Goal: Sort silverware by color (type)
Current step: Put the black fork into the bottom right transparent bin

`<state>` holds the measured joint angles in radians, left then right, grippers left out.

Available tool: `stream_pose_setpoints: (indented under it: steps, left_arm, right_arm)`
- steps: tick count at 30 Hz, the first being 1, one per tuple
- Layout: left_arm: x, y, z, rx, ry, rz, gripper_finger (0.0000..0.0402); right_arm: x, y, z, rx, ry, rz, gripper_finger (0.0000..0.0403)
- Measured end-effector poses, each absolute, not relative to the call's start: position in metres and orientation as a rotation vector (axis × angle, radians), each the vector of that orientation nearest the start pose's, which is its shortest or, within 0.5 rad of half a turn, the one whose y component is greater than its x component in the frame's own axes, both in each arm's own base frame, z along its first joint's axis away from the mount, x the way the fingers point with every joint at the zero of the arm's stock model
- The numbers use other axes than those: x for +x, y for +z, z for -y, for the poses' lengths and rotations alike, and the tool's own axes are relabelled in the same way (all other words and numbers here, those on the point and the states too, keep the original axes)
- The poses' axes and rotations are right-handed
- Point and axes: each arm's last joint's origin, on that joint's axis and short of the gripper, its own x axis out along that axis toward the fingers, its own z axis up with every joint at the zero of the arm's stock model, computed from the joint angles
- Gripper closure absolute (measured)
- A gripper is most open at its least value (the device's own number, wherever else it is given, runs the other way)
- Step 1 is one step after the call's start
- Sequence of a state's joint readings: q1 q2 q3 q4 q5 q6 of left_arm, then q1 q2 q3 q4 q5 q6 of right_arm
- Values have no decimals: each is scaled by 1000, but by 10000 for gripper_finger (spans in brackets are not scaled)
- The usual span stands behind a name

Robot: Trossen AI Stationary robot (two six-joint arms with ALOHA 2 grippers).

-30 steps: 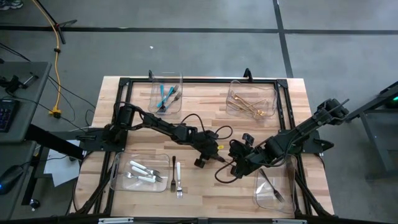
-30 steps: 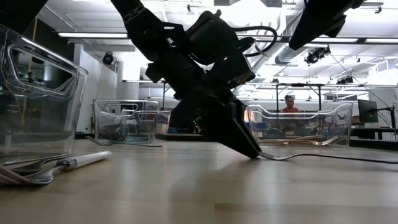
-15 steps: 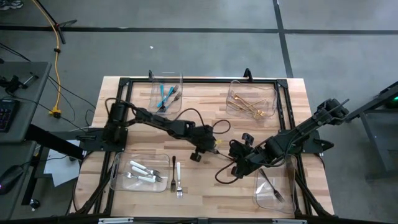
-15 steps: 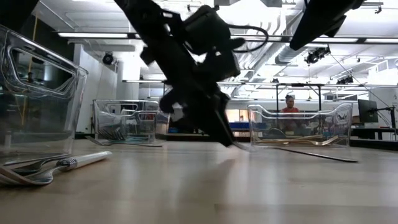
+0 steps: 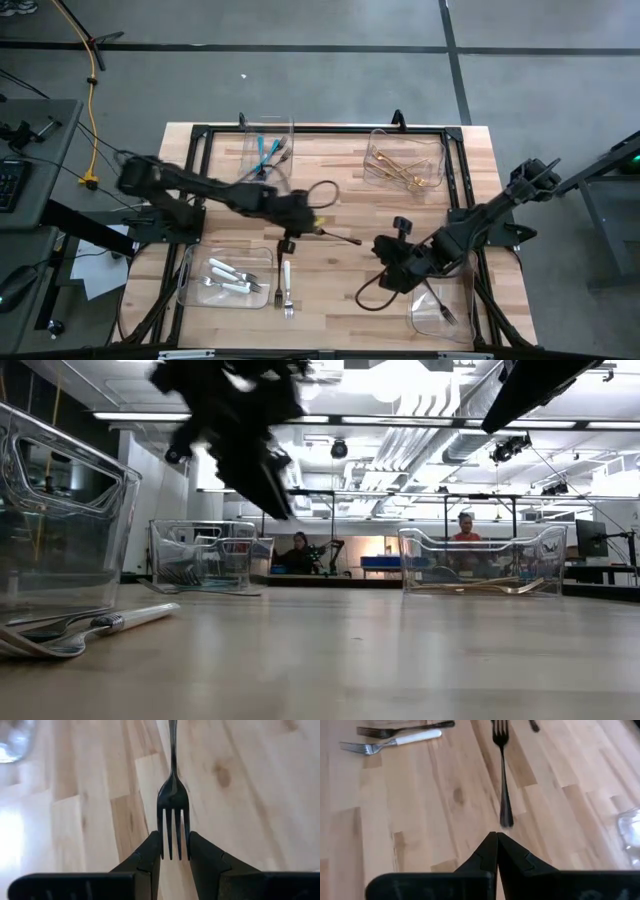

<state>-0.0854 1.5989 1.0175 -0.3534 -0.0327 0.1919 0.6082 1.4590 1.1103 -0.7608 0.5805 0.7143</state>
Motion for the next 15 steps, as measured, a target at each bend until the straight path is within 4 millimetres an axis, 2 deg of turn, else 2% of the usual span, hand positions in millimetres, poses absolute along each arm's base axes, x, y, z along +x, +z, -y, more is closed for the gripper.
stream_pose_setpoints:
  steps: [8, 12, 15]
  left_arm:
    - [246, 237, 54, 151, -3, -504, 331]
    - [214, 238, 63, 140, 126, -318, 331]
    - [198, 233, 66, 123, 208, -232, 331]
  right_arm:
    - [239, 259, -151, -43, -363, -762, 402]
    - [244, 262, -149, -94, -391, -696, 402]
    - [251, 266, -145, -122, -413, -644, 402]
